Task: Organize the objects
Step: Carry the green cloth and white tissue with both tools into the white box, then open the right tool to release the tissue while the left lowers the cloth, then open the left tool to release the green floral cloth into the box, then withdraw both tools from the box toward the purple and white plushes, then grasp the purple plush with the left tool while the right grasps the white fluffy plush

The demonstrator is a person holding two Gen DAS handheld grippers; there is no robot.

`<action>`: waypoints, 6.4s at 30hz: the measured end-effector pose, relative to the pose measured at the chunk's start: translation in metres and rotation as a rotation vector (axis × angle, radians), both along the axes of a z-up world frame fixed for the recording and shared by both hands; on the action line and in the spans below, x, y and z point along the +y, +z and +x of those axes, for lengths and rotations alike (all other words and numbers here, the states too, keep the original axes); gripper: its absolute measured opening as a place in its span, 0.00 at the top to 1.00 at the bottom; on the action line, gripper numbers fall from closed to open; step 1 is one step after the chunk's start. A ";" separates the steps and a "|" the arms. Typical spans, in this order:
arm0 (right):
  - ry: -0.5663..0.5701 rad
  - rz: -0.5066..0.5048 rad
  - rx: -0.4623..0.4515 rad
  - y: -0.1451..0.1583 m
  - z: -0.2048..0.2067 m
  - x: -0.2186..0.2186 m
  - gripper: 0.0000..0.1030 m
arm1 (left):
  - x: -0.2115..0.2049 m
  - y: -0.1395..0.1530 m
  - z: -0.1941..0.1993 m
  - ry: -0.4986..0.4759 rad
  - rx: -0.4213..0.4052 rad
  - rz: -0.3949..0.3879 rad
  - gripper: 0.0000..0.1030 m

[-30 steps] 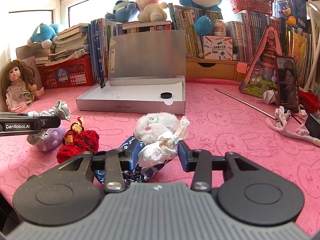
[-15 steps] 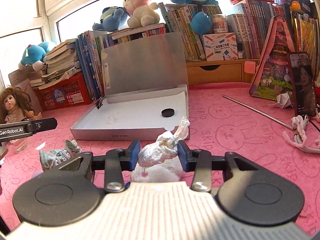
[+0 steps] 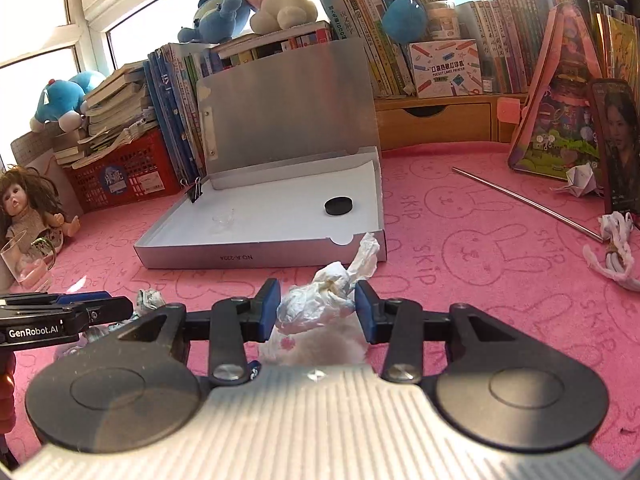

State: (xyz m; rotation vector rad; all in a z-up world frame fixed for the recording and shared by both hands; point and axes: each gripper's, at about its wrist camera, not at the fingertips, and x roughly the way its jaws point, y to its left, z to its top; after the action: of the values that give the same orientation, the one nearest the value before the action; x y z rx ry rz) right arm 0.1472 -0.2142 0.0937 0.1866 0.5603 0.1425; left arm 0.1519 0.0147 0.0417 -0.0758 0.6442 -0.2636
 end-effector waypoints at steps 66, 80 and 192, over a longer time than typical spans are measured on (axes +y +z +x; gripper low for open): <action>0.037 -0.046 0.055 0.005 0.126 0.013 0.56 | -0.002 0.011 0.153 0.158 0.015 -0.019 0.61; 0.003 -0.008 0.131 -0.018 0.152 0.006 0.47 | -0.010 -0.013 0.180 0.185 0.058 0.035 0.60; 0.080 -0.220 0.067 -0.044 0.018 0.023 0.09 | 0.028 -0.045 -0.041 0.204 0.008 0.154 0.07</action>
State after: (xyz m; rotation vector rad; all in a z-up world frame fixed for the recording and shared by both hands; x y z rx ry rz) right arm 0.1648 -0.1907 0.0497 -0.0453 0.6465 0.1515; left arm 0.1114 0.0424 -0.0033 0.0054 0.6572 -0.0171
